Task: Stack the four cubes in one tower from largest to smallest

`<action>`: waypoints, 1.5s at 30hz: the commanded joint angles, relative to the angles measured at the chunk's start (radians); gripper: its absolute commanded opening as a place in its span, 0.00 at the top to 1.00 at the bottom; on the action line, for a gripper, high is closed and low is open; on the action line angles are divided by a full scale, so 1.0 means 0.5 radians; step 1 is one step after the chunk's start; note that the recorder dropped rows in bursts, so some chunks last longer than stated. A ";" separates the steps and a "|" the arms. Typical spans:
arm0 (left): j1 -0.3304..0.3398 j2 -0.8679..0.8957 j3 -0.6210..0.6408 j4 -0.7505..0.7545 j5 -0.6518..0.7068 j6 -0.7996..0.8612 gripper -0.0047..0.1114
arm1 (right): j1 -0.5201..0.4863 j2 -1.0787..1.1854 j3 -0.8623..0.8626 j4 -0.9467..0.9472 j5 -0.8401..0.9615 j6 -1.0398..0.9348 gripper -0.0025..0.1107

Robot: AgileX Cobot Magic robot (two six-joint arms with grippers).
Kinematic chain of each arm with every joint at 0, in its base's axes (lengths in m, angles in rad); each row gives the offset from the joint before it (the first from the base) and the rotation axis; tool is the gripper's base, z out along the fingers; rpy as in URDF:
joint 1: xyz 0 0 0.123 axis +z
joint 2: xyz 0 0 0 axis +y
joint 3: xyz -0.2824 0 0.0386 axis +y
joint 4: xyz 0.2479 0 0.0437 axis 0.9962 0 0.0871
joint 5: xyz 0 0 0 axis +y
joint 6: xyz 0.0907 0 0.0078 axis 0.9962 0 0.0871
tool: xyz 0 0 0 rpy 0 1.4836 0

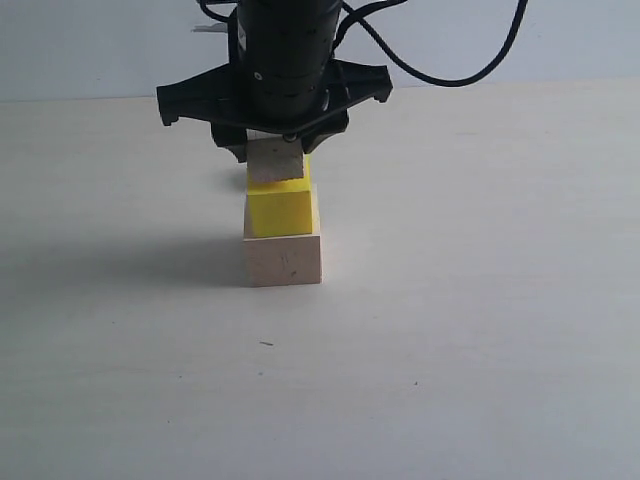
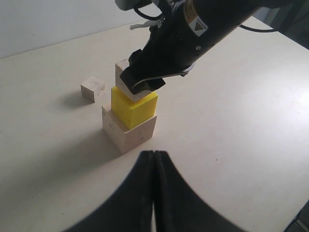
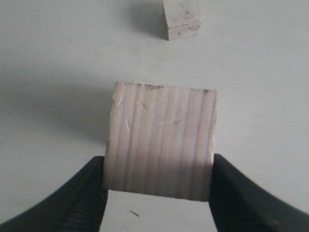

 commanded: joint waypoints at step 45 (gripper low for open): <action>-0.015 -0.008 0.009 0.008 -0.025 -0.006 0.96 | -0.011 0.009 -0.021 -0.007 -0.001 0.015 0.81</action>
